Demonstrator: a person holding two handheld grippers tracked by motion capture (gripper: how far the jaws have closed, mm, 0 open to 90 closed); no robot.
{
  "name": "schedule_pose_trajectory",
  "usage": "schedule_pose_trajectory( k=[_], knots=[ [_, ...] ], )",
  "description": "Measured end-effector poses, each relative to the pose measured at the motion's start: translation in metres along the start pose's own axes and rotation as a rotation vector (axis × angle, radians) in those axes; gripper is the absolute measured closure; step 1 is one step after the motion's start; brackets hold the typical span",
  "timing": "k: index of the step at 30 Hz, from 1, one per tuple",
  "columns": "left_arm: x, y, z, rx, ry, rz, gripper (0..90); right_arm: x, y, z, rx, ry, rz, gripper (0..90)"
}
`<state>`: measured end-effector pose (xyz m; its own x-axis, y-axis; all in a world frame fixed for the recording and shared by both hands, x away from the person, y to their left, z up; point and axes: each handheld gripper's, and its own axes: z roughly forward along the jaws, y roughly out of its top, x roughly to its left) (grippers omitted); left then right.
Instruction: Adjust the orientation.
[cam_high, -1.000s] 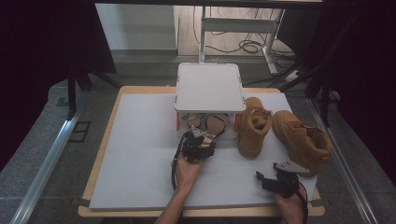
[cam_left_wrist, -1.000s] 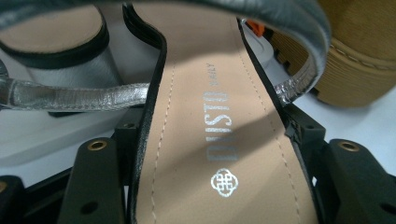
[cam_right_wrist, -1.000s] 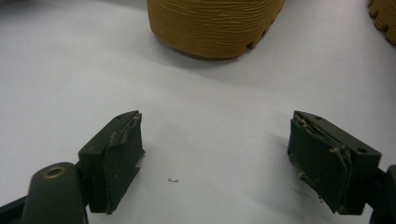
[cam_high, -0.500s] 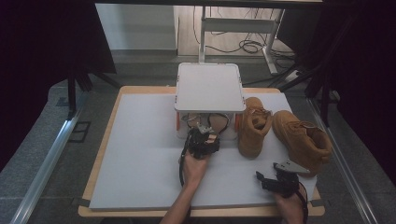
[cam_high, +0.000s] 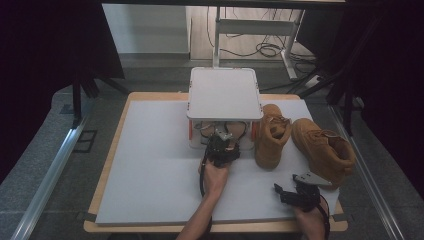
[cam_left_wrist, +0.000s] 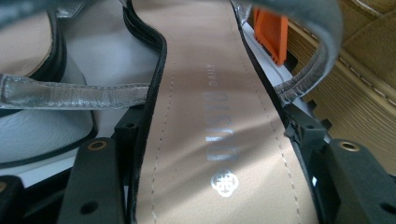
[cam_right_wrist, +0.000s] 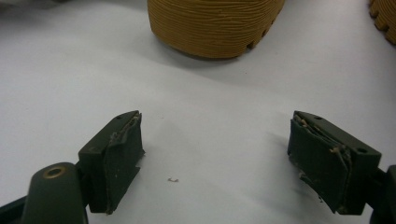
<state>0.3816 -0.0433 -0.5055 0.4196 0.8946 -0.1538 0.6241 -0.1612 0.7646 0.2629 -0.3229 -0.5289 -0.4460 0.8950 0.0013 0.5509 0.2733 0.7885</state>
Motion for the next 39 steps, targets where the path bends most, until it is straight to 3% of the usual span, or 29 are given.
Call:
schedule_pose_trajectory(
  k=[13,24,32,39],
  knots=[
    [-0.002,0.009,0.015,-0.006,0.033,-0.043,39.0,0.000,0.000,0.000,0.000,0.000,0.001,18.0],
    [-0.005,0.015,0.023,0.000,0.095,-0.045,38.5,0.000,0.000,0.000,0.000,0.001,0.000,18.0],
    [-0.001,0.015,0.021,-0.001,0.058,-0.047,35.0,0.000,0.000,0.000,0.000,0.001,0.000,18.0],
    [-0.002,0.009,0.010,-0.005,0.042,-0.012,33.0,0.000,0.000,0.000,0.000,0.001,-0.001,18.0]
  ],
)
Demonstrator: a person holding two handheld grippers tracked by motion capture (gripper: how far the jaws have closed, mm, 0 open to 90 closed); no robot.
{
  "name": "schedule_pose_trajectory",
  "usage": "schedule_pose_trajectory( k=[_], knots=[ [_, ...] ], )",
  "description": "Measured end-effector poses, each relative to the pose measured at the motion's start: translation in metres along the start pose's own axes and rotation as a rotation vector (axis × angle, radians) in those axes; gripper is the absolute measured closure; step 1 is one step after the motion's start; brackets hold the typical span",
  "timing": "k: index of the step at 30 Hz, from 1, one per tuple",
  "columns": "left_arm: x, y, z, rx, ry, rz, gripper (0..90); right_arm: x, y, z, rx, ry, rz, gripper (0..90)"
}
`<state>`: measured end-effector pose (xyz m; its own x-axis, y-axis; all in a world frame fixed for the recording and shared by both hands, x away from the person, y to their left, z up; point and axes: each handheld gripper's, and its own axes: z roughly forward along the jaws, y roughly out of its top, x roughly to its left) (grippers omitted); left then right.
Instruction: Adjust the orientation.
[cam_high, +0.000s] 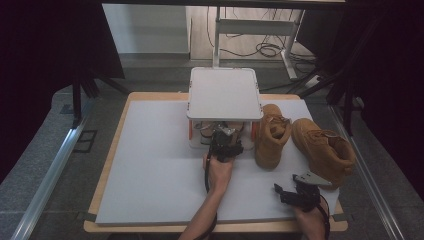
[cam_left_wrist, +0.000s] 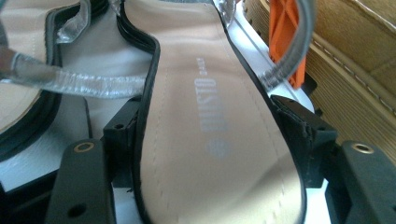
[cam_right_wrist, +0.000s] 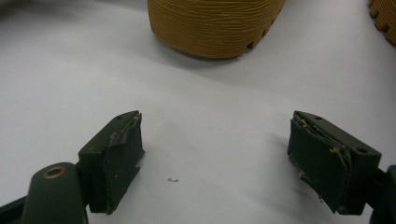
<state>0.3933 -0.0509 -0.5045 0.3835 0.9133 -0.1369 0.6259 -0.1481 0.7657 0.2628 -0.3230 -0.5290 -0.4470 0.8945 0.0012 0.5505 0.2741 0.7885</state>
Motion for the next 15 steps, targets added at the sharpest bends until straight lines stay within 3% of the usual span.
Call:
schedule_pose_trajectory(
  k=[8,15],
  knots=[
    [0.006,-0.004,-0.013,0.006,-0.049,0.039,32.7,0.000,0.000,0.000,0.000,0.000,0.000,18.0],
    [0.017,-0.011,-0.024,-0.005,-0.116,0.028,33.9,0.000,0.000,0.000,0.000,-0.001,0.000,18.0]
  ],
)
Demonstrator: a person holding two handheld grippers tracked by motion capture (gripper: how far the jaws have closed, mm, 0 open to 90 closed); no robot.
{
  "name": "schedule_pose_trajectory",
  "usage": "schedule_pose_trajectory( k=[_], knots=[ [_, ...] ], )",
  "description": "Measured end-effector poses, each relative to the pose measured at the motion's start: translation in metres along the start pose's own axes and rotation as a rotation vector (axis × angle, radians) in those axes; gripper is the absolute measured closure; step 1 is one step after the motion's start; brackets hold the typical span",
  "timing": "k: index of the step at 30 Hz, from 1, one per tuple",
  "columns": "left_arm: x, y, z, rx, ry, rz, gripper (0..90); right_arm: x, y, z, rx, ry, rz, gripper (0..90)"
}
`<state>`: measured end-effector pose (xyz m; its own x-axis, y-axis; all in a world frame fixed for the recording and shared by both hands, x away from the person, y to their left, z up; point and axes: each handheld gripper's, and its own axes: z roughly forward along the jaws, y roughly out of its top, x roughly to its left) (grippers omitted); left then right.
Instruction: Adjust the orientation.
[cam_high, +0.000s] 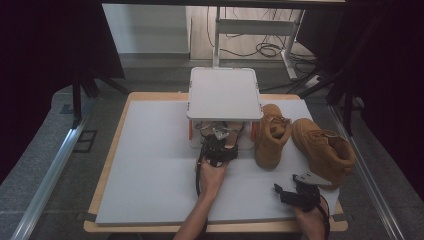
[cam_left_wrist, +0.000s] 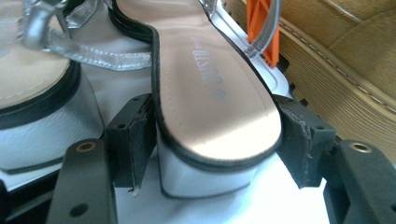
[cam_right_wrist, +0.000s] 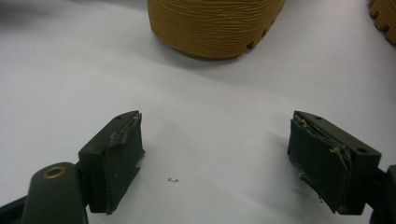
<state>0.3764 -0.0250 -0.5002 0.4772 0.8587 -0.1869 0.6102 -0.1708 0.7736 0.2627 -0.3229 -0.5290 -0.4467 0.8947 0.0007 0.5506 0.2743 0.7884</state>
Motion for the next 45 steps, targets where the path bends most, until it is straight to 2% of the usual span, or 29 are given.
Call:
schedule_pose_trajectory(
  k=[9,13,18,22,29,33,38,45],
  knots=[
    [0.004,-0.007,-0.019,-0.034,-0.053,0.017,31.9,0.000,0.000,0.000,0.000,-0.001,0.001,18.0],
    [0.007,-0.010,-0.026,-0.041,-0.078,0.025,34.7,0.000,0.000,0.000,0.000,-0.001,0.001,18.0],
    [0.010,-0.015,-0.032,-0.034,-0.091,0.030,39.2,0.000,0.000,0.000,0.000,-0.001,0.001,18.0],
    [0.009,-0.019,-0.034,-0.017,-0.085,0.053,41.7,0.000,0.000,0.000,0.000,-0.001,0.001,18.0],
    [0.008,-0.027,-0.038,-0.024,-0.101,0.070,59.0,0.000,0.000,0.000,-0.002,-0.002,0.001,18.0],
    [0.005,-0.028,-0.040,-0.020,-0.094,0.100,68.3,0.000,0.000,0.000,0.000,-0.001,0.000,18.0],
    [0.001,-0.028,-0.039,-0.019,-0.064,0.153,80.7,0.000,0.000,0.000,-0.003,-0.003,0.002,18.0],
    [0.000,-0.026,-0.035,-0.015,-0.049,0.175,89.1,0.000,0.000,0.000,0.000,-0.001,0.001,18.0]
  ],
)
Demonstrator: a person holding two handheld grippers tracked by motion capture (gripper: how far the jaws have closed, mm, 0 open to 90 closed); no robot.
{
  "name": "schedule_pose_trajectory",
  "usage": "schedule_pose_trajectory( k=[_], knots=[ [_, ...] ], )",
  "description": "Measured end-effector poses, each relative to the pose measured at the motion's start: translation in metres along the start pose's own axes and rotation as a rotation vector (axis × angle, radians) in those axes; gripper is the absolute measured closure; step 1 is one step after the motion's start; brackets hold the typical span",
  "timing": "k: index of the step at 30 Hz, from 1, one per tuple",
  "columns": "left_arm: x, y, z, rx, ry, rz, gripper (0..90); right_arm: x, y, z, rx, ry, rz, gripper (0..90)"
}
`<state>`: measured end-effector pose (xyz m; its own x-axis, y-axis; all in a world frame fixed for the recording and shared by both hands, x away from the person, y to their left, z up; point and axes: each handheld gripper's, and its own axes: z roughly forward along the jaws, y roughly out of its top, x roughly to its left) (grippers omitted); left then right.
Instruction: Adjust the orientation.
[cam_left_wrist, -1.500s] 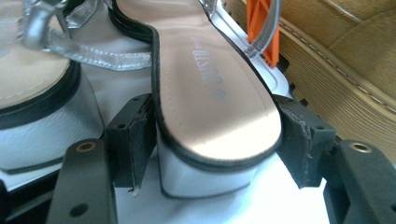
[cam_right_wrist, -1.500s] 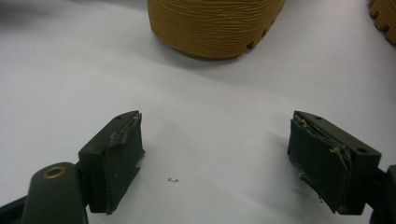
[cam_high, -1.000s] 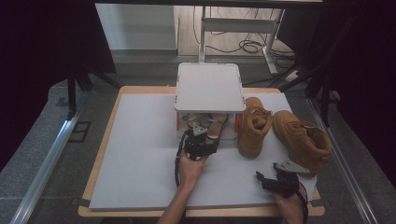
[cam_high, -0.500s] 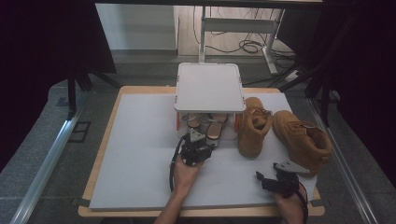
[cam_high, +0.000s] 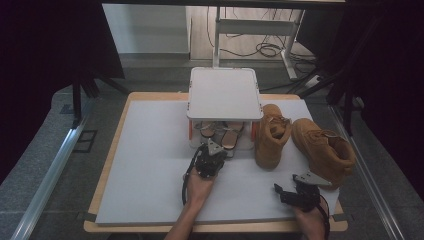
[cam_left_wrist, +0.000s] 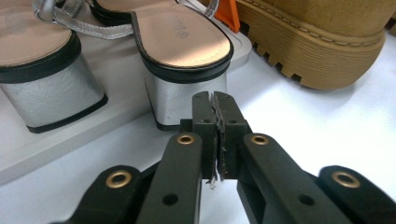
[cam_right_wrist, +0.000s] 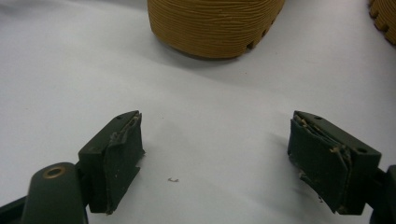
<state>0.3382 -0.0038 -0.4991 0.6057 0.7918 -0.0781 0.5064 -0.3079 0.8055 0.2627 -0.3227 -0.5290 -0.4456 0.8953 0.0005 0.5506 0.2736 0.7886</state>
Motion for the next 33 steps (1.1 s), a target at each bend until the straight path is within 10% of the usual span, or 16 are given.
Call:
schedule_pose_trajectory(
  k=[33],
  knots=[
    [0.007,0.023,0.029,0.023,0.056,0.019,89.7,0.000,0.000,0.000,-0.002,-0.001,0.001,18.0]
  ],
)
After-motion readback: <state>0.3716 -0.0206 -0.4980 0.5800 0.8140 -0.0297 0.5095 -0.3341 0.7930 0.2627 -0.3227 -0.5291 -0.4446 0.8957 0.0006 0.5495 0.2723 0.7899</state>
